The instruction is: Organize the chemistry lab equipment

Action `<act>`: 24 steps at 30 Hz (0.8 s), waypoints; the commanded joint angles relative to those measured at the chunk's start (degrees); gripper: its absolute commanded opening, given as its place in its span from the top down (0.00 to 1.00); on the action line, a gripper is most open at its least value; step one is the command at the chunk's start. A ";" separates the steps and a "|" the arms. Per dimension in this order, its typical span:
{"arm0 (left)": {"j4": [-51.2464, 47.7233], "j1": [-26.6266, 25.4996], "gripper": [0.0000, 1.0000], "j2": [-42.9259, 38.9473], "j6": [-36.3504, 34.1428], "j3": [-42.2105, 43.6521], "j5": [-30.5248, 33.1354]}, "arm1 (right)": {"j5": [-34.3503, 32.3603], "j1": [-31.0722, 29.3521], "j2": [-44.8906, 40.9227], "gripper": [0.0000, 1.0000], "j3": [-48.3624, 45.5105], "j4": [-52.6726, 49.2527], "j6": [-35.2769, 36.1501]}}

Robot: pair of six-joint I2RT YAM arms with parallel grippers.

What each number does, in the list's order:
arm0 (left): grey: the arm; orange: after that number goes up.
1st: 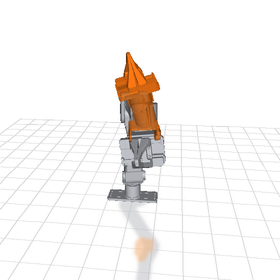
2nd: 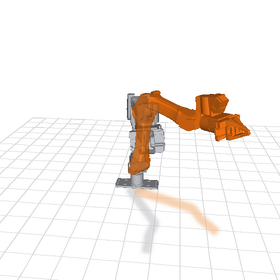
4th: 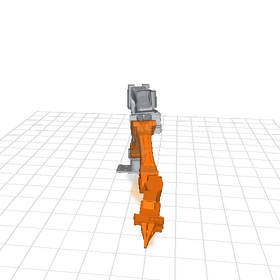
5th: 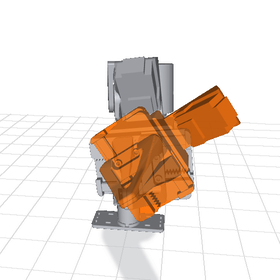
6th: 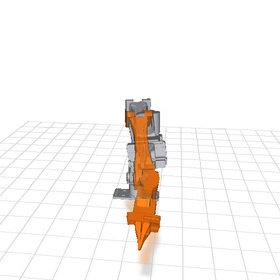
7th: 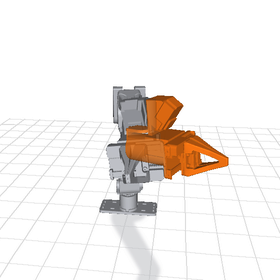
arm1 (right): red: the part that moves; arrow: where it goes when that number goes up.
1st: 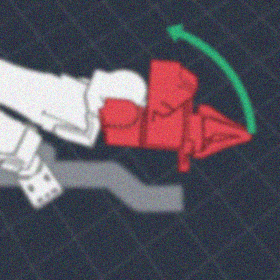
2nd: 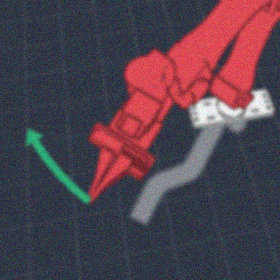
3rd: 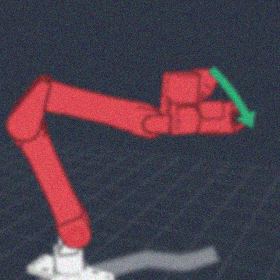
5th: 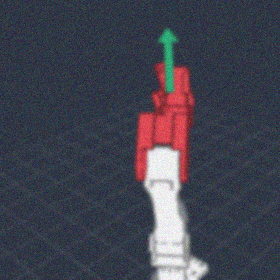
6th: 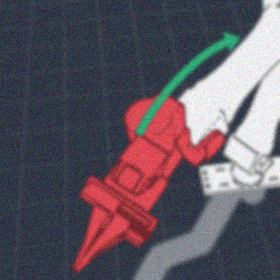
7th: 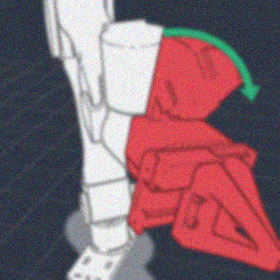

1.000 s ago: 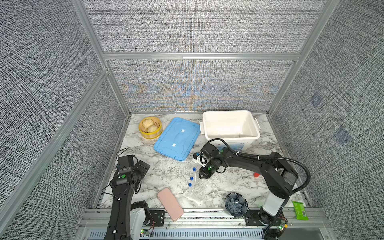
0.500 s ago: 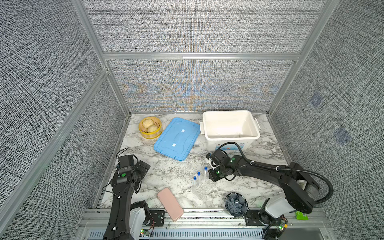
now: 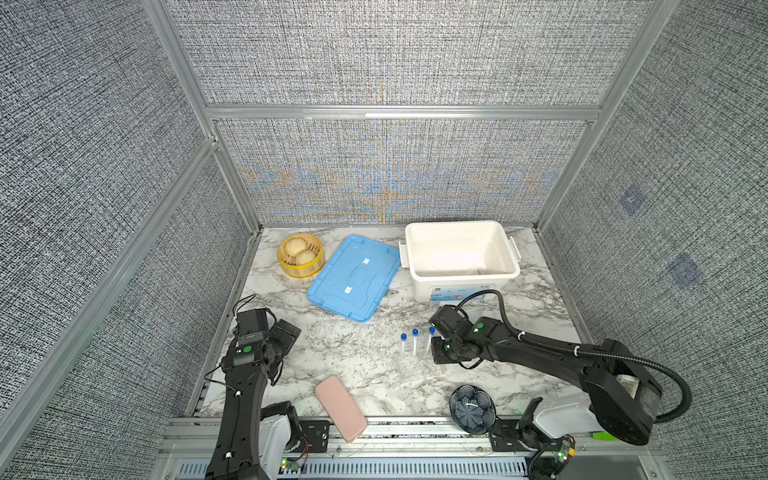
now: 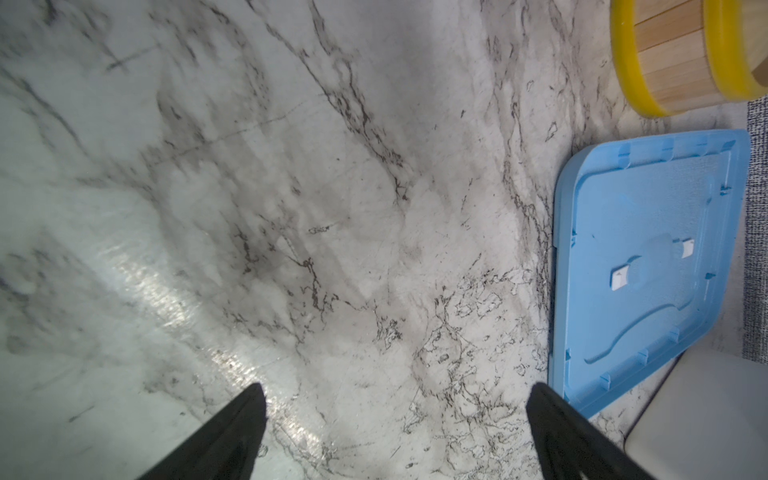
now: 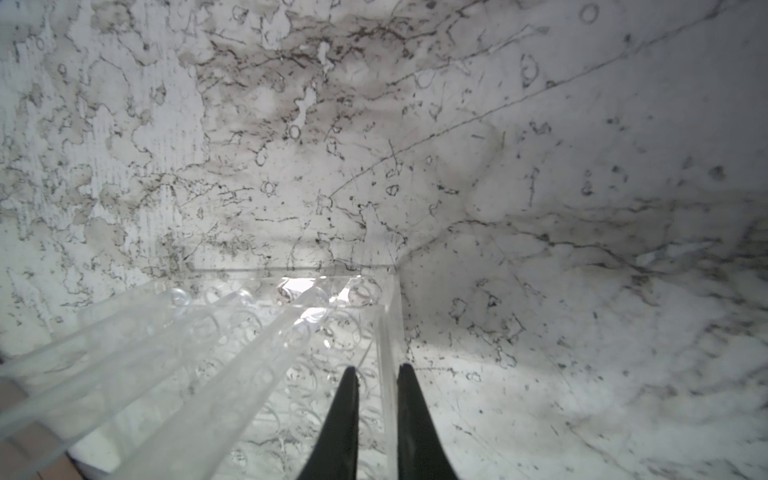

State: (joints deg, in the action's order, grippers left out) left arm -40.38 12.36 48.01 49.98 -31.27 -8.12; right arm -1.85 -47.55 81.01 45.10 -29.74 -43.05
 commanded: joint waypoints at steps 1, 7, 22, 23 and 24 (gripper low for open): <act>0.73 0.03 0.01 0.24 0.03 0.15 -0.80 | -0.72 -0.26 1.02 0.86 -0.56 -0.38 -5.35; 1.02 0.03 0.01 1.10 -0.05 0.37 -1.11 | 0.97 -0.79 1.47 0.84 -1.41 2.17 -9.73; 8.88 -0.06 0.01 5.13 0.43 1.69 -7.00 | -4.63 -0.28 -10.37 0.68 -3.43 -4.26 -8.31; 8.98 -0.05 0.01 5.33 -0.10 1.36 -7.08 | -5.27 -0.27 -11.13 0.67 -2.98 -5.43 -7.33; 9.49 -0.06 0.01 5.49 -0.48 1.29 -7.17 | -5.92 -0.21 -12.02 0.67 -2.34 -6.65 -6.02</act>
State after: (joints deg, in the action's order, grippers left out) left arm -32.91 12.34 53.15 51.22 -29.28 -14.09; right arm -4.62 -47.83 70.54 41.63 -31.81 -52.18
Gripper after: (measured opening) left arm 0.988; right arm 0.329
